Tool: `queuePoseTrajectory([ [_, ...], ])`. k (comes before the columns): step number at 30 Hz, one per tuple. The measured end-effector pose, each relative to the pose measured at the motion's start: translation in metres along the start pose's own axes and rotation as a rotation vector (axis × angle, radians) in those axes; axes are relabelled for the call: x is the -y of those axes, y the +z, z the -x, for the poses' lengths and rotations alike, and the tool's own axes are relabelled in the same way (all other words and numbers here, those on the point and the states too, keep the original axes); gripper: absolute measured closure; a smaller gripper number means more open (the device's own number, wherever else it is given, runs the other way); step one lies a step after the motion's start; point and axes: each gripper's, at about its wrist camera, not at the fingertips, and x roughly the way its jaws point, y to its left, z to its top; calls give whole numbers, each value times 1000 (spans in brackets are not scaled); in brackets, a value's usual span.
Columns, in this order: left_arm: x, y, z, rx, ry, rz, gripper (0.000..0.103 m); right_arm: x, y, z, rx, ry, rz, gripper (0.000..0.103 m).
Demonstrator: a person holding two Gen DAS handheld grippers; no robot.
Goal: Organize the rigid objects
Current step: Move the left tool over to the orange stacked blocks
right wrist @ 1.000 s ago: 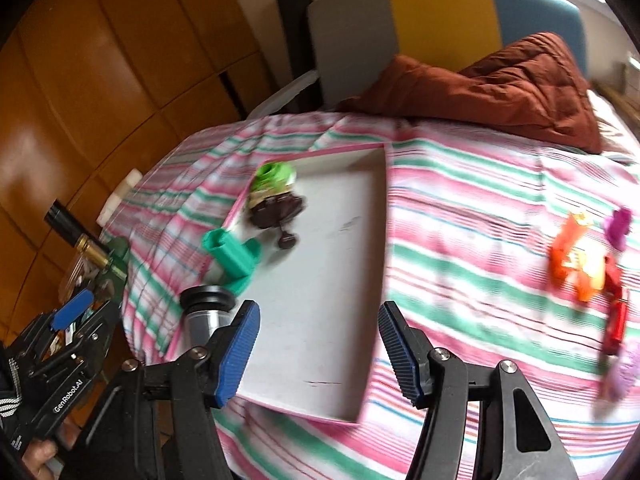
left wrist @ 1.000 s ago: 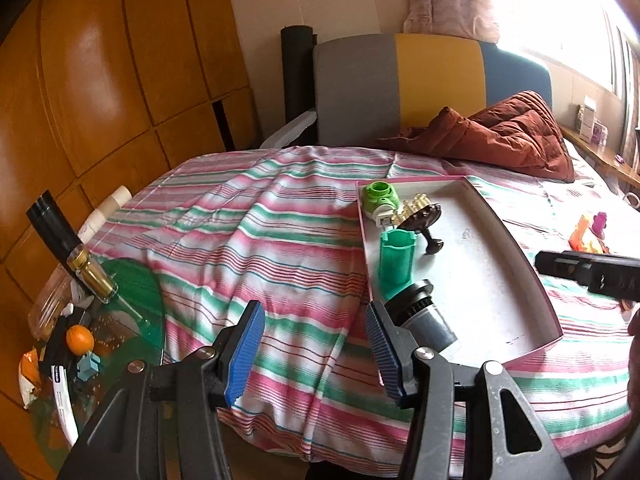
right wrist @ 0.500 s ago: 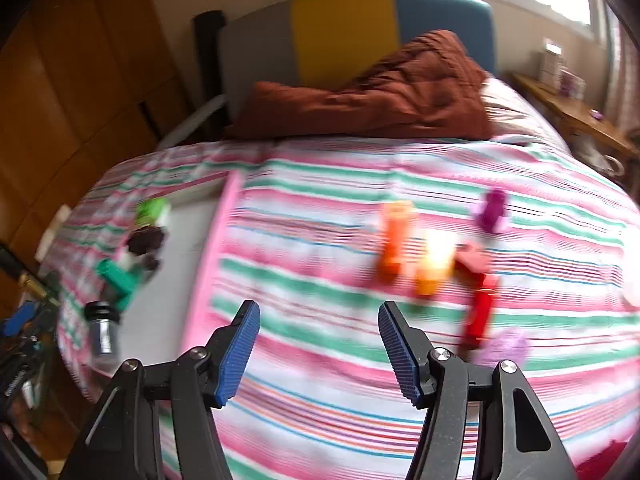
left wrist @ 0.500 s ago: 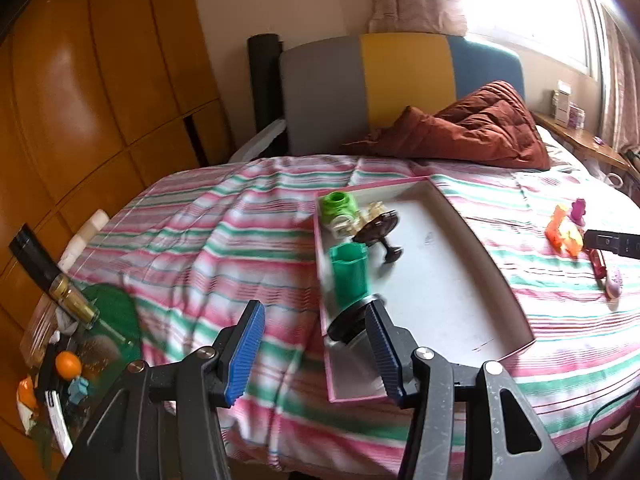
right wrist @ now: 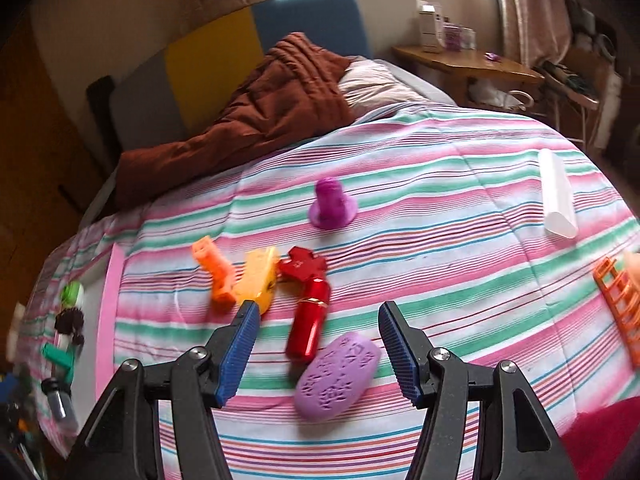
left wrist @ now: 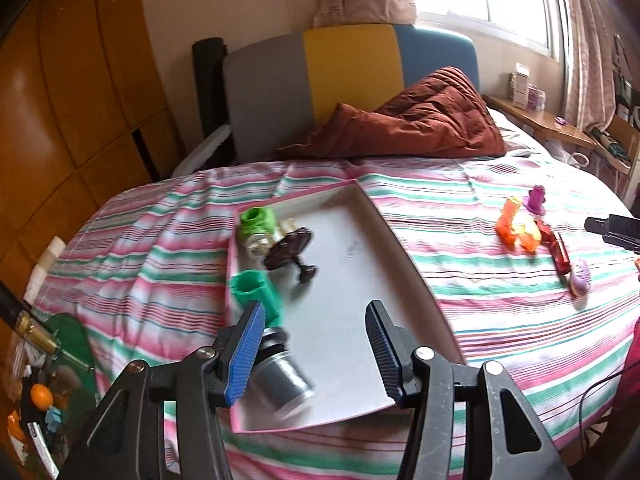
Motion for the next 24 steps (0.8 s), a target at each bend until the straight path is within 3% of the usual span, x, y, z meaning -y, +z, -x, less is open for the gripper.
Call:
queuePoseTrajectory([
  [24, 121, 37, -56, -97, -271, -101, 50, 39, 9, 6, 4, -43, -182, 39],
])
